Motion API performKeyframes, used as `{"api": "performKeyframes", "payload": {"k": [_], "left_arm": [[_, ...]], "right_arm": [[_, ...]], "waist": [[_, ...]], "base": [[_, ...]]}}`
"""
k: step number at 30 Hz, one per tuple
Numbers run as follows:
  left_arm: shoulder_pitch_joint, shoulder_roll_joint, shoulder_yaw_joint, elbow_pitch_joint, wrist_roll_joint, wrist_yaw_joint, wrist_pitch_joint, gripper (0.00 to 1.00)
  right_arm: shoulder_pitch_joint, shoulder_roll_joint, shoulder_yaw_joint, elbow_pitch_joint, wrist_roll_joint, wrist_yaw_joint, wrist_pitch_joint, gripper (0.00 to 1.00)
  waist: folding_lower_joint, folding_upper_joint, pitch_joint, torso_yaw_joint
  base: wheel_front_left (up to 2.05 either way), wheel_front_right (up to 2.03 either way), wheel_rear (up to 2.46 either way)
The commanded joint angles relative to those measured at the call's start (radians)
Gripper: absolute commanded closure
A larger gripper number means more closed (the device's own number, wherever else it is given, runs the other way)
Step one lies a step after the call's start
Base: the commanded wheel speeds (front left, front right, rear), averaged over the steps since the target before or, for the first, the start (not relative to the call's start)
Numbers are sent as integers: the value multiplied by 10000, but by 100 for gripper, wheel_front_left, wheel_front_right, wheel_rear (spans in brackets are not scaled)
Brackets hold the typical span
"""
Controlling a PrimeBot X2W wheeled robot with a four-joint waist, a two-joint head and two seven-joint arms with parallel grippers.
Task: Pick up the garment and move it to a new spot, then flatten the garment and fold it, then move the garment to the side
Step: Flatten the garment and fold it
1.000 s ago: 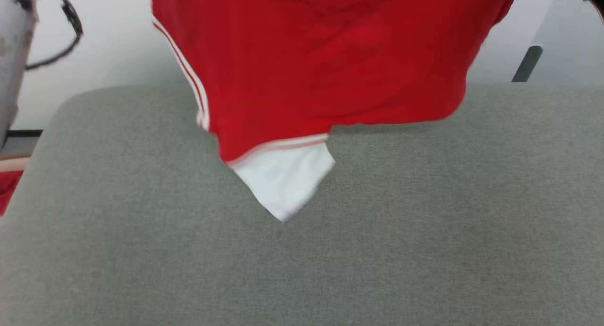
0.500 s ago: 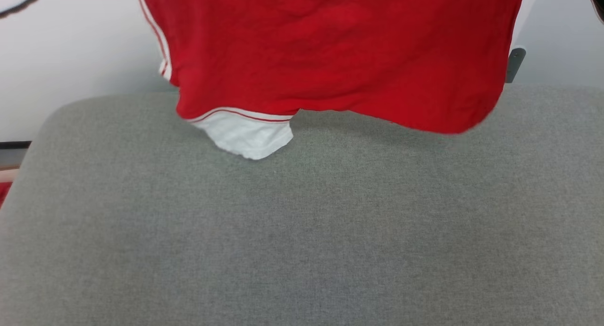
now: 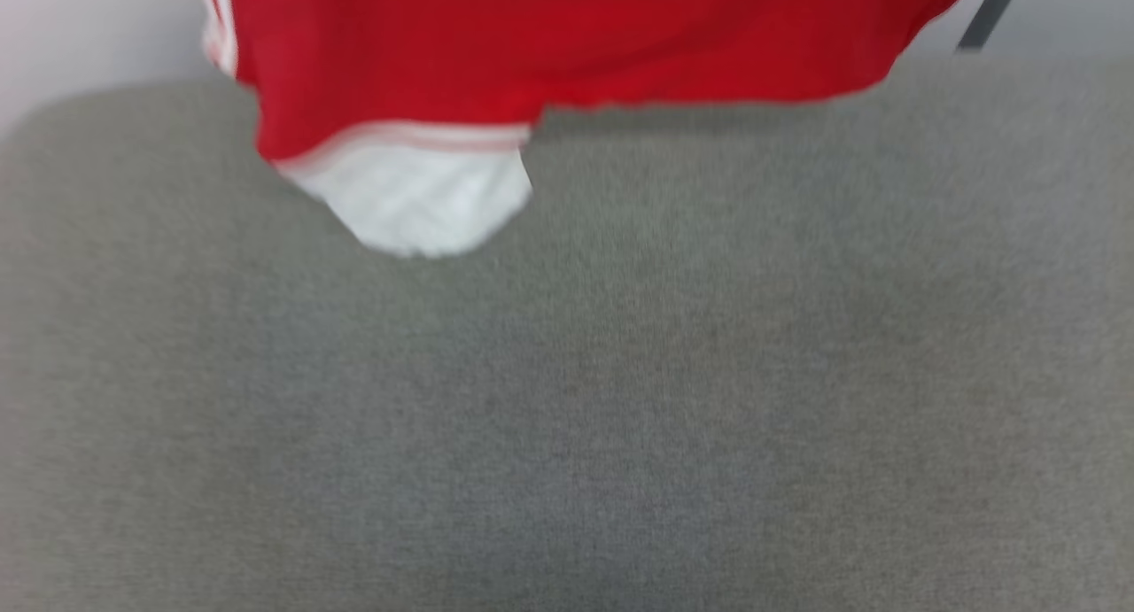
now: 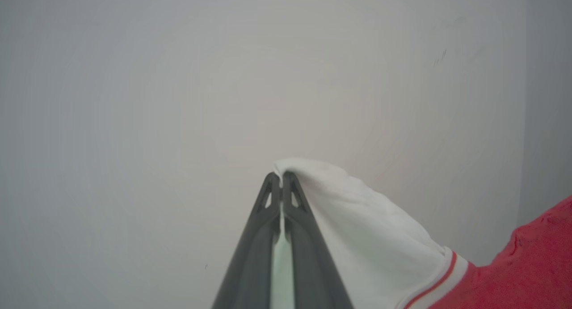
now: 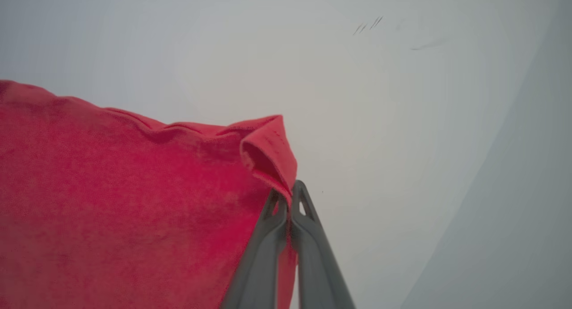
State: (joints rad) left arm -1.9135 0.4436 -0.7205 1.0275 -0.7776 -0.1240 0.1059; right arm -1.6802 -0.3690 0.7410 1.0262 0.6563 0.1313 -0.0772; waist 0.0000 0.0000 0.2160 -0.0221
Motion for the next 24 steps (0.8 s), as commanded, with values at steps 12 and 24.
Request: {"api": "performKeyframes", "payload": {"k": [12, 24], "left_arm": [[-2424, 9, -146, 513, 687, -52, -1501, 100], [-3977, -314, -185, 907, 861, -66, -3254, 100]], "right_arm": [[-1547, 128, -959, 656, -1268, -12, -1809, 100], [-1241, 181, -3955, -1137, -4197, -12, -1883, 100]], "waist": [[0, 0, 4138, -374], [0, 0, 6536, 166]], "base": [[0, 0, 0], [0, 0, 0]]}}
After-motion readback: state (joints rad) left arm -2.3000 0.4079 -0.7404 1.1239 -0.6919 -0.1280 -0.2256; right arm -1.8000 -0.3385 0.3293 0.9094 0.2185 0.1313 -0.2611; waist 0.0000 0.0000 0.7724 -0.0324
